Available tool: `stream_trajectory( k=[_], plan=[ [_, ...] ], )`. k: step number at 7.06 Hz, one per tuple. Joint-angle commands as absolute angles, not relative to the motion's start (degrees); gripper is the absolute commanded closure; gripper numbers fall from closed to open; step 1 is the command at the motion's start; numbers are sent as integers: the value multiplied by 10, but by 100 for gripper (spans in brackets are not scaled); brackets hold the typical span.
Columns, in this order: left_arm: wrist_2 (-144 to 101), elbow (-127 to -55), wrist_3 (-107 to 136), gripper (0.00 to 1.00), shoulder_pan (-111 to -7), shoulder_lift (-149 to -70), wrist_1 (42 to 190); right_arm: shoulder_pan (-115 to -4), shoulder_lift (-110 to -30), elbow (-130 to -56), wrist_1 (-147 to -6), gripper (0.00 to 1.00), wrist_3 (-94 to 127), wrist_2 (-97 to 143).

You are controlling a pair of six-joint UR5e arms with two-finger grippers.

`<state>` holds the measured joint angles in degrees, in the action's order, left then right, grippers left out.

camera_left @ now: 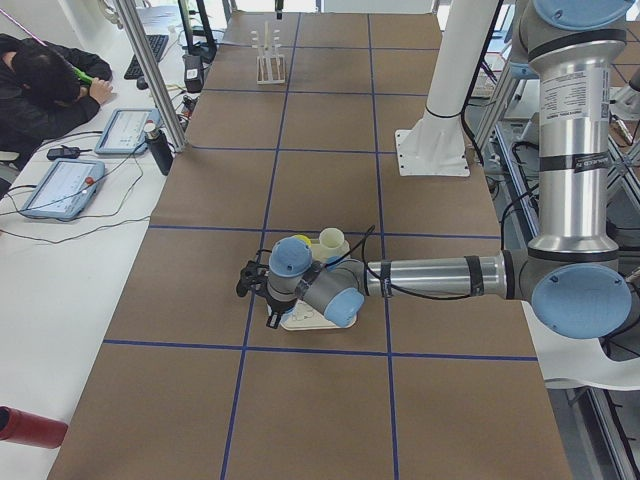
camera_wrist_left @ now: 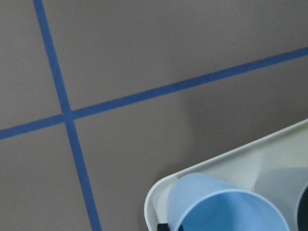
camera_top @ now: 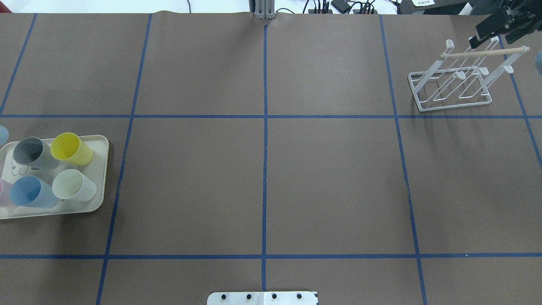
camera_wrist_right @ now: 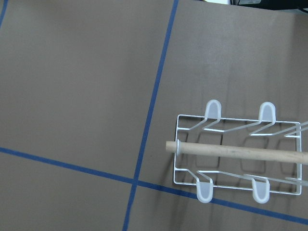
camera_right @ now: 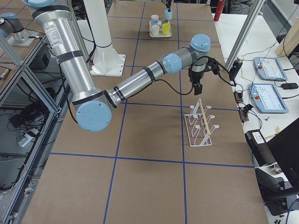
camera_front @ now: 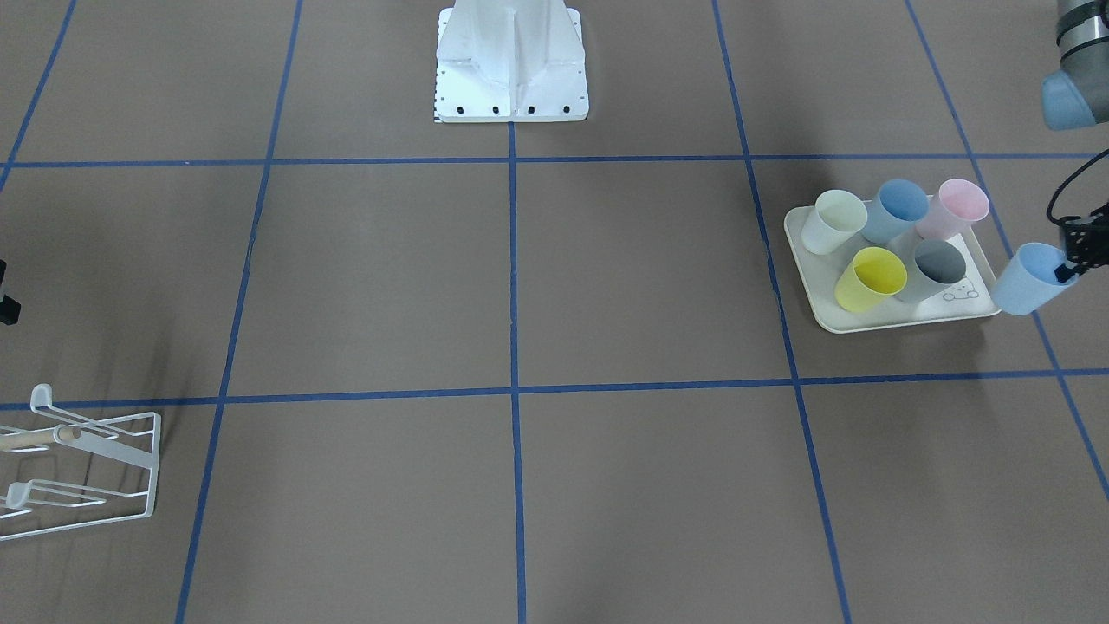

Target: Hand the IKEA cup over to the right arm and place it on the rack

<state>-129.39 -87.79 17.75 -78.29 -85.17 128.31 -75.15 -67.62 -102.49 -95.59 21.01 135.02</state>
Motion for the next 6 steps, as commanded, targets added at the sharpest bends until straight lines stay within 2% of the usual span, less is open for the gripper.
stream_trajectory(
  k=[1,4,6],
  plan=[
    [-1251,-880,188,100,-858,-887,1281,-738,-635,-1024,-953,0,295,1342],
    [-1245,-887,363,100,-859,-968,1293,-663,-593,-1021,-901,0,438,1227],
    [-1247,-915,505,100,-841,-992,1332,-571,-593,-1006,-720,0,687,1126]
  ],
)
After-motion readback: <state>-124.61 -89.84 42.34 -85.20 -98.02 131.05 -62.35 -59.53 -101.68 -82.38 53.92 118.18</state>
